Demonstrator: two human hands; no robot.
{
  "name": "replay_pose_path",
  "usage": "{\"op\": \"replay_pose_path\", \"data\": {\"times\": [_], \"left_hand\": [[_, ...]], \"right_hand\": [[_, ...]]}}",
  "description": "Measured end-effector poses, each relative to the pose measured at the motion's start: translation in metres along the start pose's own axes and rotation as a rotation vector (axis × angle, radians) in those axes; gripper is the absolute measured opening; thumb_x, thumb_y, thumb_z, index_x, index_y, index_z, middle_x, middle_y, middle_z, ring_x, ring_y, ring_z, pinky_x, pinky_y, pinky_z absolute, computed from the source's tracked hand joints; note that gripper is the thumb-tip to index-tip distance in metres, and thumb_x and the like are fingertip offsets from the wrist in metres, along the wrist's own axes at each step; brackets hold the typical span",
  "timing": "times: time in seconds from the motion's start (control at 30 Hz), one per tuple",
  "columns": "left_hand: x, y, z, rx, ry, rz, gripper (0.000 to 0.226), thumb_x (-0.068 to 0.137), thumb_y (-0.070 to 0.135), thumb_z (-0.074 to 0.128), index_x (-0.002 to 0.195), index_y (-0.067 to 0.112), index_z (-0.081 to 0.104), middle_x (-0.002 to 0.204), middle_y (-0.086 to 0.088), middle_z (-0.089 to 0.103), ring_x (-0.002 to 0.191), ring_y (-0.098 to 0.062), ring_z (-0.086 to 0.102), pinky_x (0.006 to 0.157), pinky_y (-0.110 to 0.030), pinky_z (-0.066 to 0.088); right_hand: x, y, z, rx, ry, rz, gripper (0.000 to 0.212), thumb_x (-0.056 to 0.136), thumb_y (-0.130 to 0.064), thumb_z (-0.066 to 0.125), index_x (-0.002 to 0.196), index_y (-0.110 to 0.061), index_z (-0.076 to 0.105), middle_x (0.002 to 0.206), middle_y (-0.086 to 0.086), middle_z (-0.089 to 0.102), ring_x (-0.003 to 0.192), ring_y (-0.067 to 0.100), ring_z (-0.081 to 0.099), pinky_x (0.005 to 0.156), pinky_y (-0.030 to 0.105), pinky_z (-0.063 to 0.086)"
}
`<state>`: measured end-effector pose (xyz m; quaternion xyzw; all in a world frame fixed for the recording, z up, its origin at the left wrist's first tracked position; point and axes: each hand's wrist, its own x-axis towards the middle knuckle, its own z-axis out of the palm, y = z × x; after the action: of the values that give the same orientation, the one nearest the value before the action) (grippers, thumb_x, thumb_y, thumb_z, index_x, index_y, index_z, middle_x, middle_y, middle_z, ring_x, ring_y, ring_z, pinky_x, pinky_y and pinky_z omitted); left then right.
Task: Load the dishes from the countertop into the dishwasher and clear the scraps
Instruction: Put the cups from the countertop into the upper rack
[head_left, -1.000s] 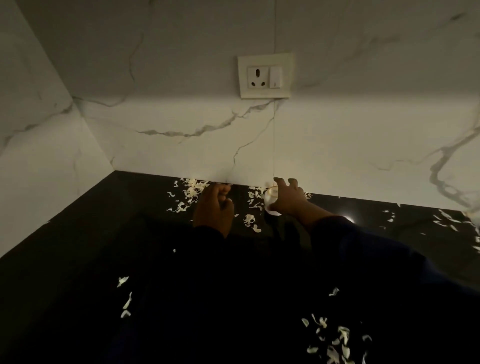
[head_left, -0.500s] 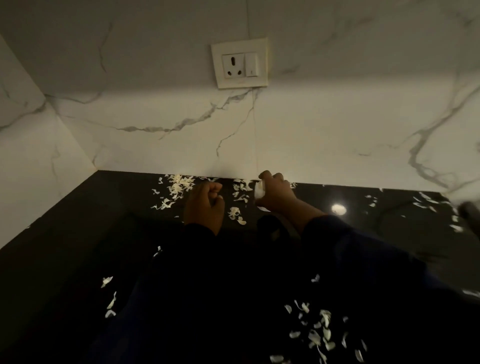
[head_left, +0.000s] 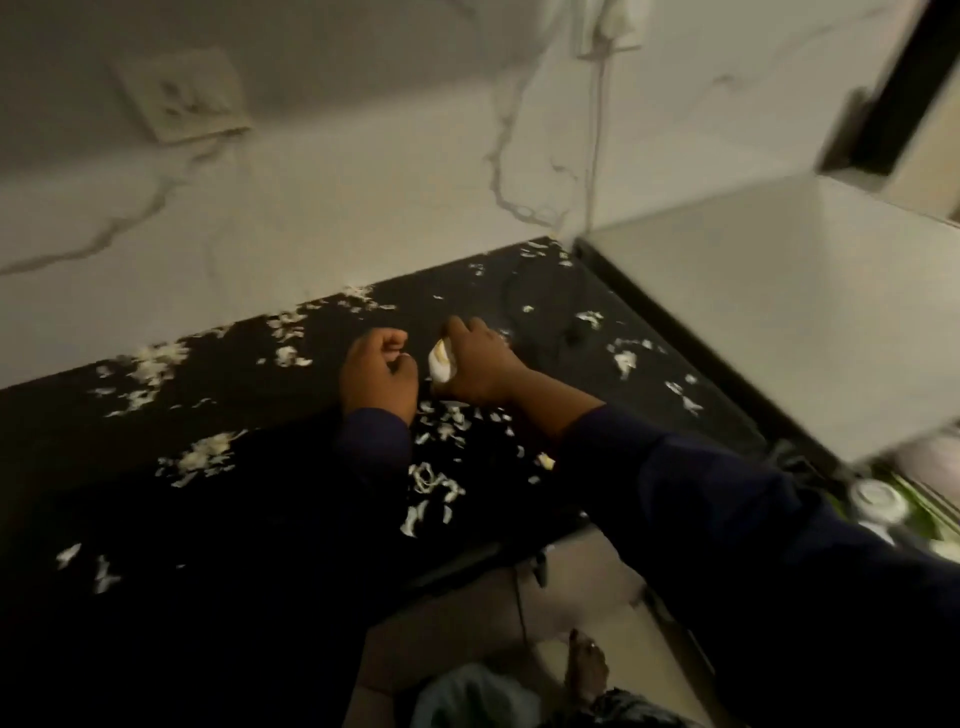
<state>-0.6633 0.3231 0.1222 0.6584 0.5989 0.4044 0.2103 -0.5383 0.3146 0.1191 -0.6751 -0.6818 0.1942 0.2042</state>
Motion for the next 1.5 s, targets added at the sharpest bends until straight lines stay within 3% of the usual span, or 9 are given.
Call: {"op": "replay_pose_path", "data": {"times": [0.23, 0.43, 0.63, 0.77, 0.87, 1.03, 1.17, 1.37, 1.5], "left_hand": [[-0.082, 0.07, 0.078, -0.128, -0.223, 0.168, 0.023, 0.081, -0.003, 0.05, 0.1, 0.003, 0.061, 0.109, -0.013, 0.063, 0.096, -0.025, 0.06, 0.082, -0.024, 0.042], [-0.159, 0.143, 0.15, -0.193, -0.46, 0.315, 0.023, 0.081, -0.003, 0.051, 0.101, 0.004, 0.06, 0.107, -0.01, 0.062, 0.088, -0.015, 0.056, 0.08, -0.022, 0.042], [-0.24, 0.207, 0.236, -0.209, -0.63, 0.376, 0.022, 0.078, -0.002, 0.051, 0.097, 0.005, 0.061, 0.104, -0.012, 0.064, 0.089, -0.025, 0.061, 0.079, -0.023, 0.043], [-0.296, 0.238, 0.299, -0.193, -0.688, 0.308, 0.022, 0.078, -0.001, 0.051, 0.094, 0.007, 0.063, 0.1, -0.013, 0.066, 0.09, -0.029, 0.062, 0.083, -0.033, 0.049], [-0.334, 0.245, 0.34, -0.153, -0.735, 0.219, 0.023, 0.079, -0.001, 0.05, 0.096, 0.008, 0.063, 0.099, -0.011, 0.066, 0.09, -0.028, 0.062, 0.082, -0.031, 0.047], [-0.373, 0.216, 0.39, -0.091, -0.766, 0.136, 0.02, 0.078, -0.004, 0.052, 0.092, 0.006, 0.063, 0.093, -0.012, 0.066, 0.09, -0.031, 0.062, 0.082, -0.037, 0.051], [-0.381, 0.191, 0.421, -0.028, -0.772, 0.108, 0.016, 0.08, -0.001, 0.054, 0.09, 0.007, 0.064, 0.094, -0.014, 0.067, 0.09, -0.031, 0.061, 0.082, -0.041, 0.051], [-0.388, 0.168, 0.46, -0.017, -0.787, 0.033, 0.018, 0.082, -0.002, 0.054, 0.094, 0.006, 0.064, 0.102, -0.012, 0.066, 0.094, -0.026, 0.059, 0.079, -0.028, 0.043], [-0.387, 0.156, 0.472, 0.015, -0.8, -0.01, 0.015, 0.083, 0.002, 0.056, 0.093, 0.01, 0.064, 0.102, -0.009, 0.066, 0.095, -0.024, 0.058, 0.079, -0.027, 0.042]], "right_hand": [[-0.11, 0.094, -0.044, 0.04, 0.202, 0.302, 0.08, 0.071, -0.034, 0.076, 0.135, -0.012, 0.034, 0.135, 0.018, 0.038, 0.125, 0.039, 0.04, 0.102, 0.041, 0.036], [-0.204, 0.184, -0.083, 0.112, 0.427, 0.515, 0.072, 0.074, -0.03, 0.073, 0.133, -0.014, 0.035, 0.132, 0.015, 0.037, 0.119, 0.037, 0.043, 0.099, 0.039, 0.039], [-0.309, 0.284, -0.115, 0.155, 0.527, 0.709, 0.07, 0.074, -0.032, 0.071, 0.132, -0.014, 0.036, 0.131, 0.015, 0.037, 0.118, 0.037, 0.044, 0.099, 0.04, 0.04], [-0.379, 0.362, -0.126, 0.167, 0.504, 0.849, 0.069, 0.076, -0.033, 0.07, 0.133, -0.015, 0.035, 0.13, 0.014, 0.035, 0.117, 0.035, 0.042, 0.096, 0.039, 0.039], [-0.414, 0.415, -0.116, 0.196, 0.43, 0.931, 0.075, 0.075, -0.038, 0.071, 0.136, -0.014, 0.033, 0.132, 0.016, 0.033, 0.12, 0.037, 0.04, 0.101, 0.042, 0.039], [-0.431, 0.473, -0.067, 0.249, 0.307, 0.98, 0.069, 0.077, -0.037, 0.069, 0.132, -0.01, 0.037, 0.131, 0.017, 0.034, 0.119, 0.036, 0.042, 0.098, 0.036, 0.038], [-0.426, 0.507, -0.018, 0.271, 0.207, 0.991, 0.064, 0.079, -0.033, 0.068, 0.13, -0.011, 0.036, 0.135, 0.019, 0.031, 0.119, 0.041, 0.041, 0.098, 0.04, 0.038], [-0.405, 0.55, 0.03, 0.239, 0.159, 0.984, 0.076, 0.074, -0.027, 0.073, 0.137, -0.013, 0.032, 0.136, 0.016, 0.03, 0.119, 0.035, 0.038, 0.1, 0.04, 0.038], [-0.395, 0.563, 0.044, 0.146, 0.103, 0.961, 0.072, 0.074, -0.03, 0.072, 0.134, -0.014, 0.035, 0.137, 0.014, 0.032, 0.12, 0.033, 0.037, 0.094, 0.041, 0.043]]}}
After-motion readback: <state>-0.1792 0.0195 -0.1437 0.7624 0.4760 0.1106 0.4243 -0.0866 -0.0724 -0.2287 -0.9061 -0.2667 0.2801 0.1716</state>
